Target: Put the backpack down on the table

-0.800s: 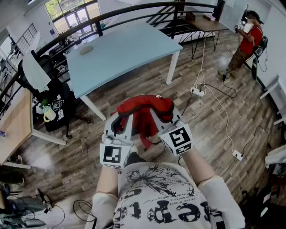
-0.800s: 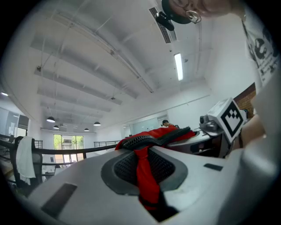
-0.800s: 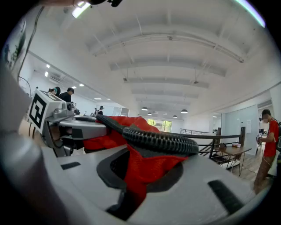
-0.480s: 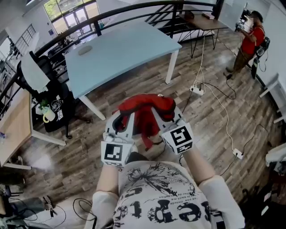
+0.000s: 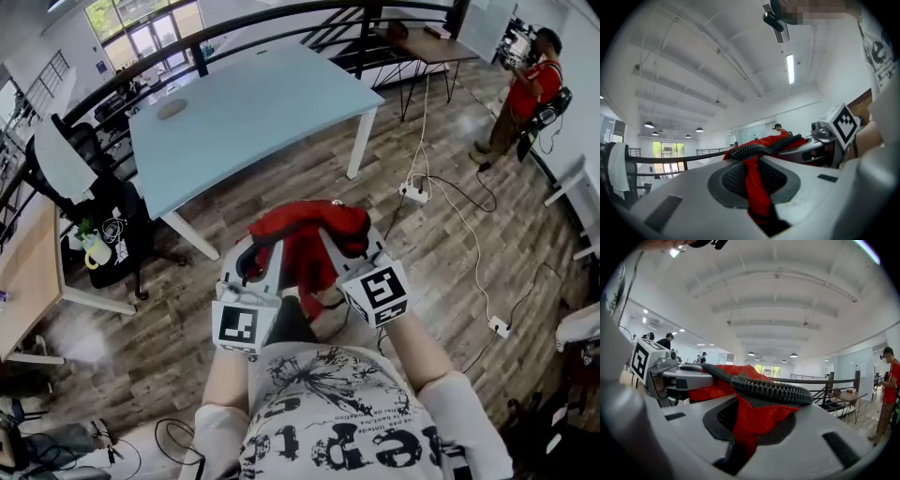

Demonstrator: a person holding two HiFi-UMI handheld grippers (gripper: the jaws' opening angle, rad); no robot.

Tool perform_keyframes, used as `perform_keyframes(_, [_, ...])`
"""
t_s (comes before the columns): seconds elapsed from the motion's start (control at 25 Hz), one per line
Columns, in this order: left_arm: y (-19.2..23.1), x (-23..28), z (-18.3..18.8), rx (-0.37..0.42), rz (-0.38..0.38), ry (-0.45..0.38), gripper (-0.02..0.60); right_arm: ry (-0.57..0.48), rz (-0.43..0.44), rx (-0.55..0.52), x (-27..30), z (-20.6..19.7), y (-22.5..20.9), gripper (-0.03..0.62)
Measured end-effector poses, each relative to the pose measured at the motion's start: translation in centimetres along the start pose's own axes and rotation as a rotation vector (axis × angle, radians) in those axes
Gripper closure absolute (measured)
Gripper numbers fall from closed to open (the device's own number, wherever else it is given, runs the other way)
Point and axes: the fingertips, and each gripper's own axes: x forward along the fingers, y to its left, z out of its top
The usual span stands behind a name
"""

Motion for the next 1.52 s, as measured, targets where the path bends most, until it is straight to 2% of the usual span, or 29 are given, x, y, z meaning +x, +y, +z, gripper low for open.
perform_keyframes(0.24, [6.2,6.4,-1.6,0.002,-0.020,-0.001,0.529,0.016,-0.008,-0.009,8.0,-0.1,-3.8,0.545])
perform_keyframes(0.44, [13.0,13.2,-1.6,0.017,-0.038,-0.017,0.529,0.000,-0.019,-0.039,16.4,1.4,-8.2,0.545])
perform_keyframes(0.84, [25.7,25.8,-2.2,0.017,-0.018,-0.029,0.528,-0.031,-0.004,-0.077,32.8,3.5,-16.4,0.541])
perform_keyframes(1.12, [32.3,32.3,-2.4,0.017,0.051,-0.011,0.528,-0.048,0.049,-0.073,41.5,4.8,-20.7,0.540])
perform_keyframes(1.32, [36.8,36.8,-3.2,0.012,0.125,-0.011,0.528,-0.064,0.159,-0.119,48.0,4.7,-23.6,0.537])
perform_keyframes(1.52, [41.2,42.1,-3.9,0.037,0.232,0.001,0.528,-0.120,0.252,-0.127,54.9,4.9,-27.1,0.536])
